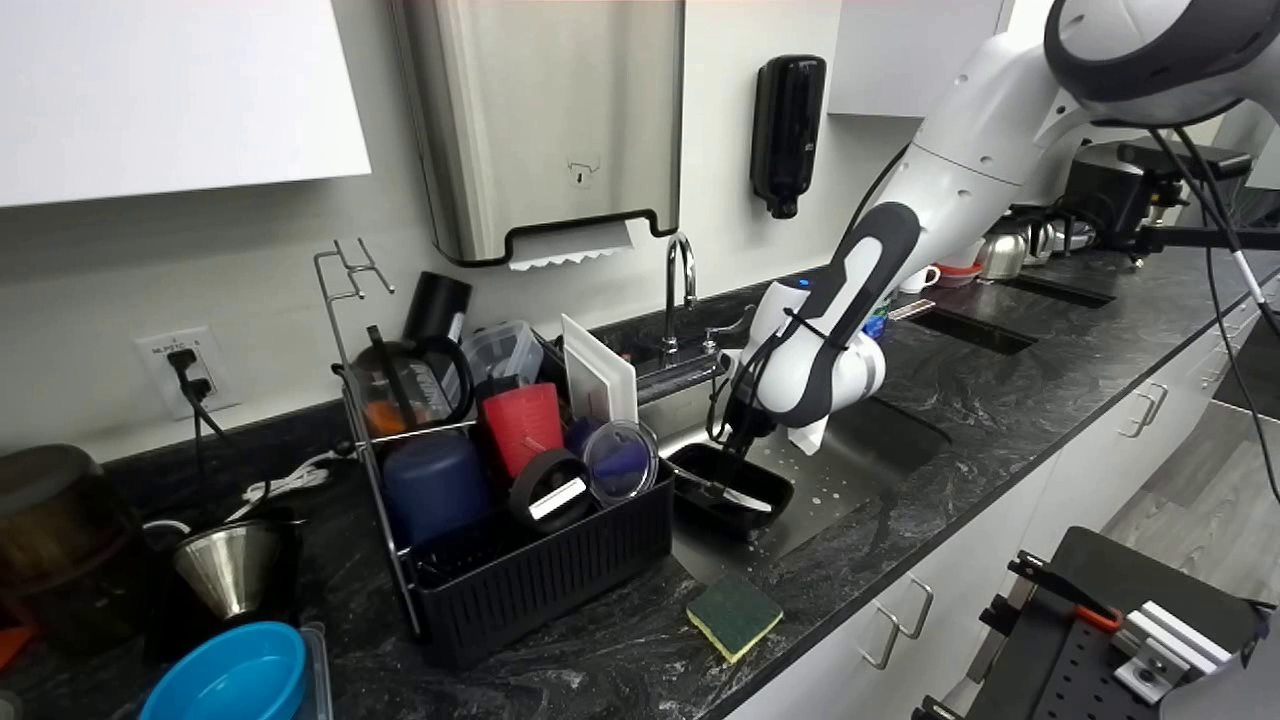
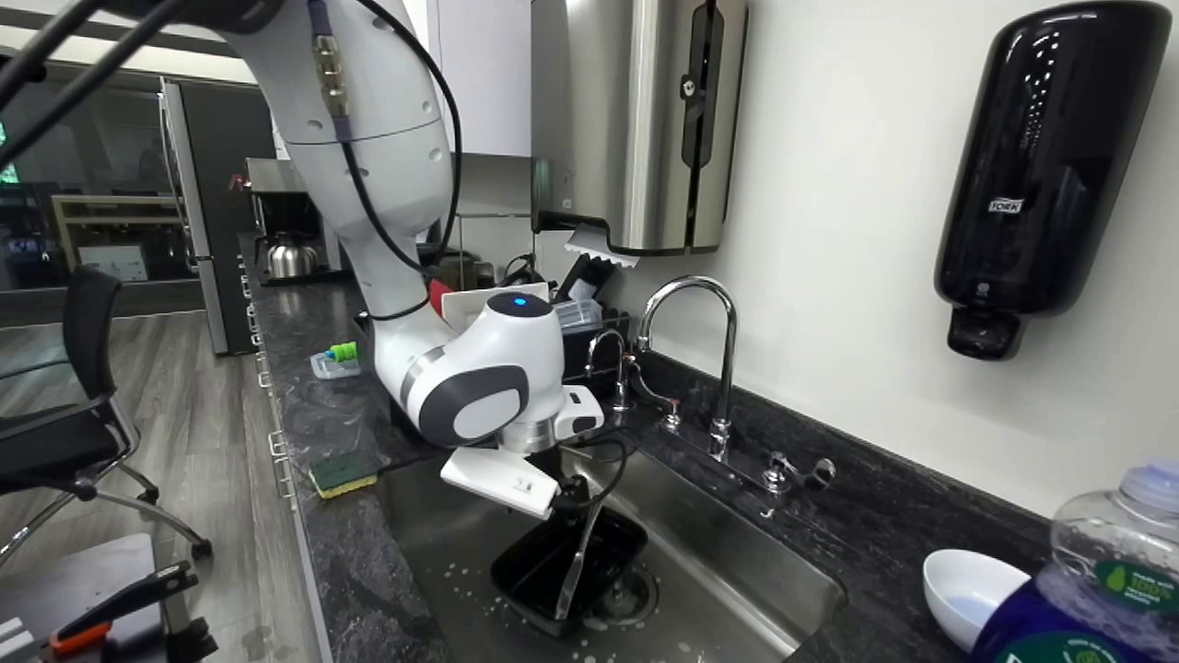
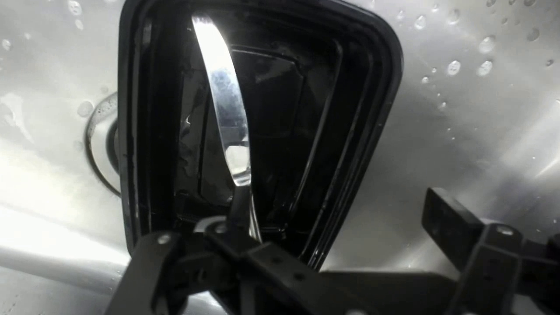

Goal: Take the silver butter knife out of the black lunchbox and put it on the dishrack

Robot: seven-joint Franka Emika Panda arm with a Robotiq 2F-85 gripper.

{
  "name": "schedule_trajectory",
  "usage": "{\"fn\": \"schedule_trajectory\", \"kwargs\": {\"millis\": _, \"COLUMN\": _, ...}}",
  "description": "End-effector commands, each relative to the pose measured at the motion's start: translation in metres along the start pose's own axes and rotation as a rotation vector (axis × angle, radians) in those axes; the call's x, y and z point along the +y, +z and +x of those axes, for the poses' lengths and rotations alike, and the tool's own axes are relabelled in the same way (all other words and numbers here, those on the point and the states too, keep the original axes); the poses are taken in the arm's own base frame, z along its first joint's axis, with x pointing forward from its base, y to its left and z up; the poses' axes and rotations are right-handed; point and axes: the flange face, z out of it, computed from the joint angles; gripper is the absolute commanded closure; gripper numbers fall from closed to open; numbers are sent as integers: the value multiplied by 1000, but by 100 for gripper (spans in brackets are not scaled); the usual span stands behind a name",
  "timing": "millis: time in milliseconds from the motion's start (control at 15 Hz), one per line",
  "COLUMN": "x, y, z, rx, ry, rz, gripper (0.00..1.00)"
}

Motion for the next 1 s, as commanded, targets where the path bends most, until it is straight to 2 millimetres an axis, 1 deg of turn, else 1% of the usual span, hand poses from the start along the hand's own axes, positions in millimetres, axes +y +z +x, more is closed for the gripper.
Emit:
{"fn": "schedule_trajectory", "kwargs": {"millis": 0, "x": 6, "y": 8, "z": 10, "rx": -5, "ry": -10, "rz": 14, "gripper": 0}}
{"fn": "schedule_trajectory", "kwargs": {"millis": 67, "x": 6, "y": 9, "z": 12, "rx": -9, "ry": 0, "rz": 4, "gripper": 0}}
{"fn": "schedule_trajectory", "kwargs": {"millis": 133, "x": 3, "y": 6, "z": 8, "rx": 9, "ry": 4, "rz": 1, "gripper": 0}}
{"fn": "schedule_trajectory", "kwargs": {"millis": 267, "x": 4, "y": 8, "z": 11, "rx": 11, "ry": 5, "rz": 1, "gripper": 0}}
{"fn": "schedule_trajectory", "kwargs": {"millis": 933, "x": 4, "y": 9, "z": 11, "rx": 10, "ry": 6, "rz": 2, "gripper": 0}}
